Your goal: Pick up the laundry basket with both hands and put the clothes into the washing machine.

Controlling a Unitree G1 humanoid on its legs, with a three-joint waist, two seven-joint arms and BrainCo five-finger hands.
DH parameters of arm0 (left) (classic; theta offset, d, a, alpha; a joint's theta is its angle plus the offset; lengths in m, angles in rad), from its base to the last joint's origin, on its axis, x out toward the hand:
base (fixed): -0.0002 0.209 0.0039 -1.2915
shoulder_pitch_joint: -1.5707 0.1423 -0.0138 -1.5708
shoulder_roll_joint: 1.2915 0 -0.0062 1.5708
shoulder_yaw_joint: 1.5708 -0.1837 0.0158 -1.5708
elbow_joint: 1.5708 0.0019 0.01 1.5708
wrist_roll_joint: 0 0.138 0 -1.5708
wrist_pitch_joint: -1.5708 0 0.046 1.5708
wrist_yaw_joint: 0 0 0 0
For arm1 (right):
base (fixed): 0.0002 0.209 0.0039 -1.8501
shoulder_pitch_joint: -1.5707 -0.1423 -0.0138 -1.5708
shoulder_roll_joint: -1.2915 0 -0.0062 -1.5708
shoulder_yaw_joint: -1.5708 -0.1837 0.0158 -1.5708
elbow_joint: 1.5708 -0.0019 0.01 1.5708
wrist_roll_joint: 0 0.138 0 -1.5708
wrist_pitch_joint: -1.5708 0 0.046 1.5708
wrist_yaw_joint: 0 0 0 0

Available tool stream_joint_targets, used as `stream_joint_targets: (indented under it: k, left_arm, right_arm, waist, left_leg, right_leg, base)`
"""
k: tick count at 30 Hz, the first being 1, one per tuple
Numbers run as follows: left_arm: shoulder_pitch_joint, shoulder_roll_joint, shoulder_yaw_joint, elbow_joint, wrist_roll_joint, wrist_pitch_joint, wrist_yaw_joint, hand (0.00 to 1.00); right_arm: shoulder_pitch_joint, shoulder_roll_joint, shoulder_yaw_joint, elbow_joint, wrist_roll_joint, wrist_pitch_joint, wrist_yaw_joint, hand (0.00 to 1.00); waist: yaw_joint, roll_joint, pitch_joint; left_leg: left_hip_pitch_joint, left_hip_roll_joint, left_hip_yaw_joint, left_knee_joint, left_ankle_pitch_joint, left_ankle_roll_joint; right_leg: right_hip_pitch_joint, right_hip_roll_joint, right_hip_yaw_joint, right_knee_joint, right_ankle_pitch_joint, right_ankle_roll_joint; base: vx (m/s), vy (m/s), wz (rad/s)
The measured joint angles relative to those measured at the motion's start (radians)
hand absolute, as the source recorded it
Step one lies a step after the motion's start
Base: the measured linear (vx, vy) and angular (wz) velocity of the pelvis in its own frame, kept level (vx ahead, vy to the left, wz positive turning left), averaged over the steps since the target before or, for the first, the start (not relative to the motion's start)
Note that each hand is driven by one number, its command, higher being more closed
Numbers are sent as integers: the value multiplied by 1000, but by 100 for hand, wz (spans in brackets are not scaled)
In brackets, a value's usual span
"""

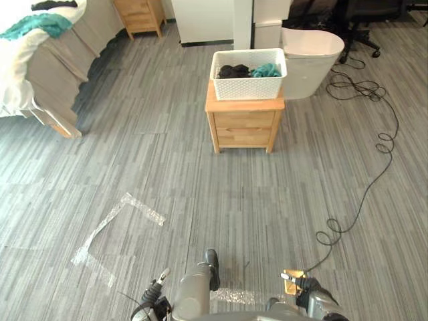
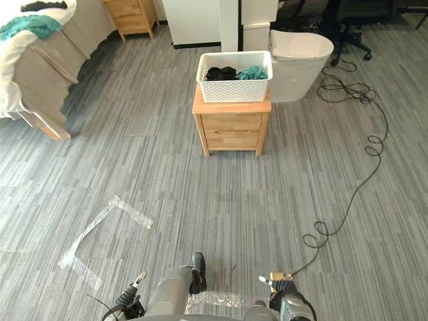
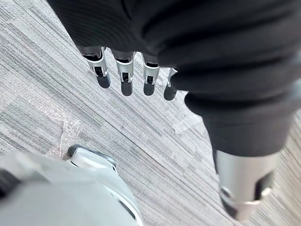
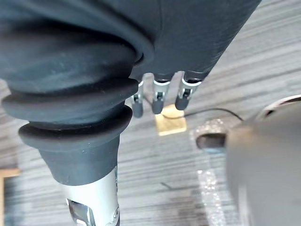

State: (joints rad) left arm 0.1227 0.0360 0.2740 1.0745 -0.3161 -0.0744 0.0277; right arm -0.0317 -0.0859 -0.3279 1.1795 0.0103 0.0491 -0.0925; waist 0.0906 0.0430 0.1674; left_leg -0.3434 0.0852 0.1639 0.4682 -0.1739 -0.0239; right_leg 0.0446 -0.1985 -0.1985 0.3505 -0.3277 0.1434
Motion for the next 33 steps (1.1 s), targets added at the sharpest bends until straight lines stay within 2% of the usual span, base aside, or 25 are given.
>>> stream_joint_targets:
  k: [1,2,3,4,6,8,11,12,14,16,17,18,19,20,21,22,23,25,26,27,29,30,31,32,33]
  left_arm:
    - [0,10,13,8,-5,0,3,0]
    - [5,32,28,21,-9,10,14,0]
    - [9,41,29,20,-6,15,17,0]
    - [18,45,9,17,2,22,17,0]
    - [17,45,-2,15,19,22,17,0]
    - [4,39,-7,13,52,20,15,0]
    - [-32,25,-14,13,71,22,18,0]
    - [-55,25,-46,13,84,20,20,0]
    - [-71,29,-46,13,94,17,20,0]
    - [-54,23,-36,13,94,17,23,0]
    - [-50,-6,-27,13,93,17,24,0]
    - [-45,-22,-20,14,91,16,26,0]
    - [-45,-29,-1,14,91,15,26,0]
    - [-39,-36,35,13,88,15,27,0]
    - [-35,-32,46,13,84,15,27,0]
    - [-34,-22,52,-4,71,15,25,0]
    - [-34,-13,51,-18,71,13,24,0]
    - [-34,8,19,-67,74,8,22,0]
    - [-34,5,10,-76,74,5,22,0]
    - [-35,-10,-7,-92,73,1,25,0]
    - [-35,-29,-22,-100,70,-2,33,0]
    - [-34,-47,-40,-103,66,-3,49,0]
    - [-33,-52,-41,-102,61,-3,56,0]
    - [-23,-54,-39,-101,51,-4,72,0]
    - [-23,-43,-35,-100,40,-4,81,0]
  right_arm:
    - [5,13,-32,3,9,-1,3,0]
    - [-1,27,-74,0,9,0,10,0]
    - [-3,28,-87,0,9,1,8,0]
    - [0,17,-90,4,8,2,7,0]
    - [0,18,-89,1,9,0,7,0]
    - [-9,23,-87,-35,8,-3,6,0]
    - [-28,7,-86,-73,10,-3,4,0]
    - [-27,-4,-85,-87,10,-2,-2,0]
    - [-11,5,-91,-78,19,-2,-12,0]
    - [11,14,-97,-64,20,-3,-11,0]
    - [20,0,-109,-63,18,-6,-10,0]
    - [22,-12,-122,-57,19,-6,-3,0]
    - [25,-12,-130,-57,18,-5,2,0]
    - [34,-10,-142,-55,19,-3,4,0]
    - [34,-9,-145,-50,19,-2,4,0]
    - [35,-4,-146,-25,21,-2,3,0]
    - [35,1,-146,-20,21,-2,0,0]
    - [26,9,-148,-11,21,0,-16,0]
    - [17,8,-158,-11,21,-1,-20,0]
    - [-7,-1,-196,-17,29,-2,-33,0]
    - [-17,0,-244,-17,64,-4,-60,0]
    - [-21,-2,-271,-21,115,-4,-89,0]
    - [-18,-2,-283,-23,133,-4,-98,0]
    - [-13,3,-319,-23,164,-3,-118,0]
    - [-3,11,-378,-23,193,-2,-125,0]
  waist:
    - [2,-30,7]
    - [-10,-79,11]
    - [-23,-96,14]
    - [-26,-83,25]
    - [-29,-74,22]
    - [-55,-51,18]
    - [-86,-16,30]
    - [-98,3,36]
    - [-102,-17,38]
    - [-108,-46,21]
    - [-105,-2,12]
    - [-106,35,10]
    - [-106,47,13]
    - [-100,51,20]
    - [-96,62,26]
    - [-85,44,52]
    - [-75,29,60]
    - [-70,-11,62]
    - [-70,-8,65]
    - [-70,6,72]
    - [-68,19,66]
    - [-57,43,54]
    - [-50,55,46]
    - [-44,56,41]
    - [-48,30,24]
  left_leg:
    - [10,-24,15,41,-30,13]
    - [57,-77,28,72,-81,39]
    - [100,-102,27,71,-99,55]
    - [250,-126,14,36,-132,88]
    - [360,-133,-8,-46,-135,90]
    - [477,-117,-38,-177,-129,81]
    - [581,-80,-72,-269,-129,71]
    - [603,-51,-82,-297,-128,57]
    - [653,-50,-100,-316,-130,17]
    - [687,-40,-143,-233,-151,-18]
    - [639,7,-157,-71,-133,-45]
    - [545,59,-163,142,-48,-47]
    - [495,84,-158,248,34,-33]
    - [405,159,-136,452,206,-38]
    - [351,218,-95,610,191,-19]
    - [303,260,-53,757,136,42]
    - [281,261,-33,793,110,45]
    - [174,207,30,709,30,21]
    - [149,190,37,644,10,9]
    - [98,140,38,445,-22,-5]
    - [99,78,29,177,-16,-13]
    - [97,49,25,-36,8,-38]
    - [97,47,23,-72,14,-36]
    - [106,40,8,-59,64,39]
    - [122,7,24,-32,32,67]
  right_leg:
    - [-51,-48,15,182,-38,20]
    - [-150,-140,21,518,19,-48]
    - [-181,-175,20,652,82,-101]
    - [-196,-195,-8,880,120,-141]
    - [-202,-177,-53,911,106,-141]
    - [-288,-103,-130,736,68,-109]
    - [-387,-27,-150,398,70,-118]
    - [-412,17,-120,158,144,-94]
    - [-430,23,-58,-51,280,-72]
    - [-435,25,-20,19,421,-162]
    - [-423,59,-41,80,356,-176]
    - [-384,96,-66,79,307,-186]
    - [-357,119,-77,70,287,-199]
    - [-286,172,-82,30,258,-220]
    - [-211,214,-78,-10,247,-235]
    - [-103,241,-67,-64,242,-242]
    - [-56,244,-54,-89,239,-248]
    - [56,232,-14,-195,229,-235]
    - [76,231,-4,-210,227,-232]
    - [110,227,24,-237,220,-220]
    - [129,209,41,-258,203,-199]
    - [137,205,65,-263,176,-172]
    - [139,209,74,-254,158,-160]
    - [142,200,92,-199,104,-138]
    - [142,158,95,-124,47,-113]
  base:
    - [507,295,-20]
    - [395,192,16]
    - [684,243,45]
    - [620,184,39]
    - [564,137,26]
    - [545,69,38]
    - [702,-32,39]
    - [471,-54,65]
    - [571,-136,59]
    - [836,-323,39]
    - [829,-346,20]
    - [676,-281,2]
    - [704,-284,-9]
    - [698,-272,-27]
    - [789,-292,-42]
    - [607,-214,-40]
    - [560,-188,-45]
    - [462,-121,-43]
    - [410,-25,-50]
    - [335,30,-46]
    - [395,133,-50]
    - [399,207,-51]
    - [436,259,-53]
    - [439,239,-28]
    - [459,208,-15]
